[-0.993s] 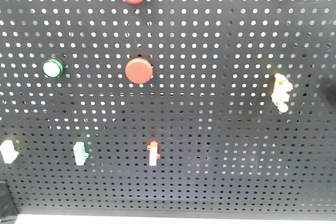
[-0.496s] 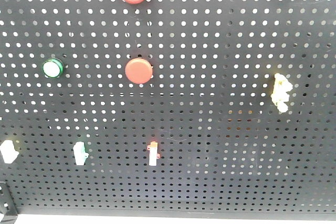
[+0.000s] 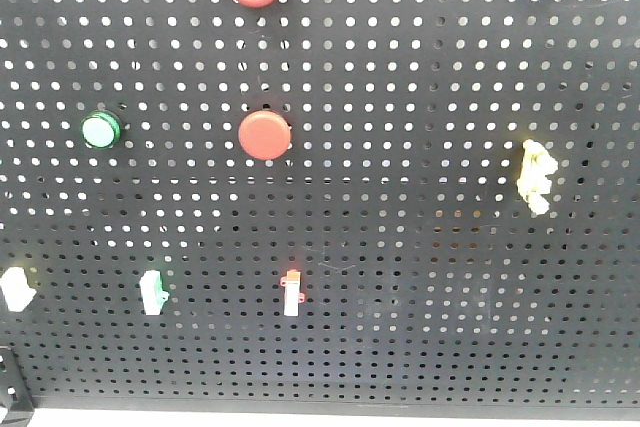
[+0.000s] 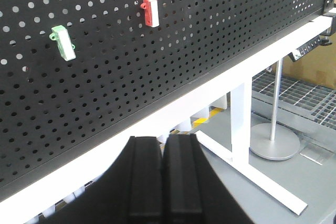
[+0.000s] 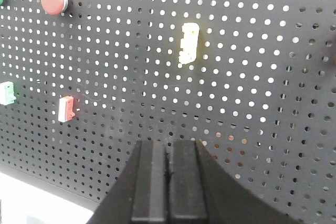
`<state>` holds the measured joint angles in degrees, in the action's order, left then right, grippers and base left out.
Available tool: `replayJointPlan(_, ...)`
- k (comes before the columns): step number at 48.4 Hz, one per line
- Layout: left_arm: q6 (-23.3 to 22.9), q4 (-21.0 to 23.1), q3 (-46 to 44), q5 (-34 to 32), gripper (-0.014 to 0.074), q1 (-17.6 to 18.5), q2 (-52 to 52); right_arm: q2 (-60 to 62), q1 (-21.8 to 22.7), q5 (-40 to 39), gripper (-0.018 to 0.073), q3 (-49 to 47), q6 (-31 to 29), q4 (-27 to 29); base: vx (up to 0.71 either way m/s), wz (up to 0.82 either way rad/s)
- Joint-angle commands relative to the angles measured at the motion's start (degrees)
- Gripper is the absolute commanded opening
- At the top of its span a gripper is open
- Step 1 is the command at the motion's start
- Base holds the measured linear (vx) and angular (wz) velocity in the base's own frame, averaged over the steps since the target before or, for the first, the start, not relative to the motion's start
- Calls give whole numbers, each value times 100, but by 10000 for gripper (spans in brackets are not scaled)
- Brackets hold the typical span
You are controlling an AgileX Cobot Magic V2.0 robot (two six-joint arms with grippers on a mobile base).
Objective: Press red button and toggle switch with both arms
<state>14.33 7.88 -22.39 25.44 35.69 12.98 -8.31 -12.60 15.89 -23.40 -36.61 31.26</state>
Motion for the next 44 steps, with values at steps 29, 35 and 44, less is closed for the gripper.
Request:
replayJointPlan(29, -155, -320, 1321, -2213, 1, -1855, -369, -74, 28, -443, -3, -154, -22, 25, 0, 0)
replayJointPlan(35, -553, -326, 2116, -2766, 1, -2281, -798, -74, 28, -443, -3, -154, -22, 25, 0, 0)
replayJointPlan(44, -626, -449, 2592, -2761, 1, -2489, -1501, -80, 28, -443, -3, -154, -22, 25, 0, 0)
